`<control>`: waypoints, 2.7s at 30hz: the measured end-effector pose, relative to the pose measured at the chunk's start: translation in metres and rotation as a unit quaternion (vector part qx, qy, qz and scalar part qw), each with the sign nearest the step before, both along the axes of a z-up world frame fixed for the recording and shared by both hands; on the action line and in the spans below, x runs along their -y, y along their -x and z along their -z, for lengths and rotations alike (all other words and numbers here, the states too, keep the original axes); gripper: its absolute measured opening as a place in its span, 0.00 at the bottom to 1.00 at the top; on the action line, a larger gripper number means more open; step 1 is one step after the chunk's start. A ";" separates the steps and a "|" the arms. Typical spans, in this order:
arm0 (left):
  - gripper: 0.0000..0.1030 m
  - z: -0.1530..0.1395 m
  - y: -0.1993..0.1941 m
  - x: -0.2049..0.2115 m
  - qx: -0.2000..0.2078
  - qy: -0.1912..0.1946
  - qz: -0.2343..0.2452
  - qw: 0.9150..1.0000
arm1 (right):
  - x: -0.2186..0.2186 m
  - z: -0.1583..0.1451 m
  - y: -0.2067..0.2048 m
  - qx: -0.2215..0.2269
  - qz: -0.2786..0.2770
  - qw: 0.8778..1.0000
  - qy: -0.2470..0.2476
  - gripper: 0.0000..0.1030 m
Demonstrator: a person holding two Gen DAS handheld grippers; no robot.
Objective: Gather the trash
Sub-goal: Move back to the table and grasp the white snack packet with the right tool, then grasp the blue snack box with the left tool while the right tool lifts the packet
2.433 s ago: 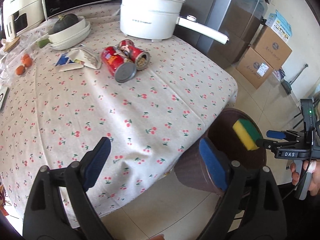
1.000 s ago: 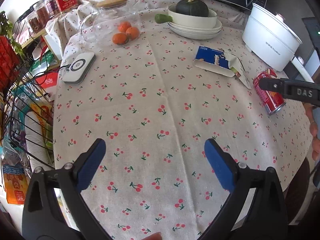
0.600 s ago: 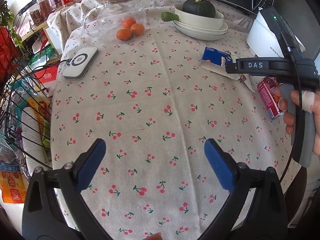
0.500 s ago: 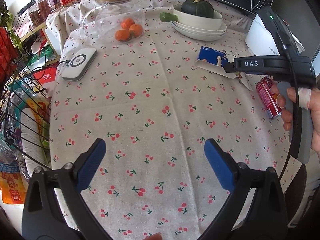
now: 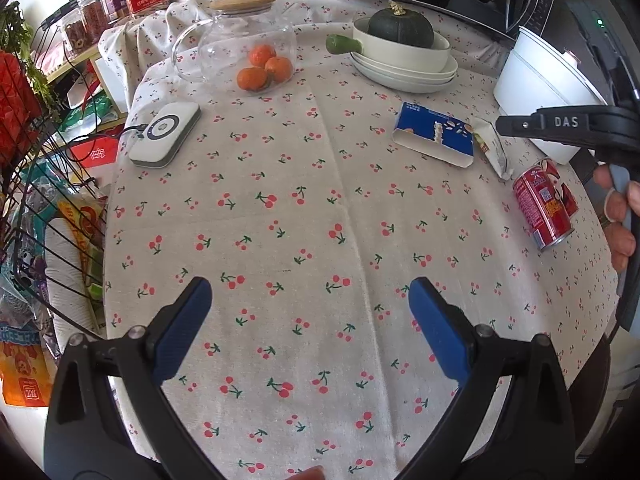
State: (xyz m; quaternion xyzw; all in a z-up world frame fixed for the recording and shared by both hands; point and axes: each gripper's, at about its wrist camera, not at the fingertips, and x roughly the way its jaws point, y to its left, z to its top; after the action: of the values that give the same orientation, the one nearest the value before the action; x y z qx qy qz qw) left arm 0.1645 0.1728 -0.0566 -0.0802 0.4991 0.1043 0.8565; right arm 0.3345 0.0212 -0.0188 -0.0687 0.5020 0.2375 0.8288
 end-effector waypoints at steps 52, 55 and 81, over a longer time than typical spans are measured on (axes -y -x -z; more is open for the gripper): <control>0.98 0.032 -0.200 0.087 -0.034 -0.062 0.146 0.987 | 0.168 -0.028 0.070 0.019 0.010 1.000 -0.007 0.25; 1.00 0.031 -0.208 0.084 -0.032 -0.056 0.132 0.989 | 0.183 -0.016 0.076 0.008 0.021 1.000 -0.010 0.25; 0.91 0.015 -0.134 0.087 -0.004 -0.008 0.102 0.995 | 0.202 -0.029 0.121 -0.009 0.037 0.999 -0.008 0.25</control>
State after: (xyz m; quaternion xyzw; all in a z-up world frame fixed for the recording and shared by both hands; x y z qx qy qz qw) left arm 0.2982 0.0856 -0.0719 -0.0217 0.5074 0.0206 0.8612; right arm 0.2138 -0.1808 0.0098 -0.0412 0.5099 0.2114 0.8328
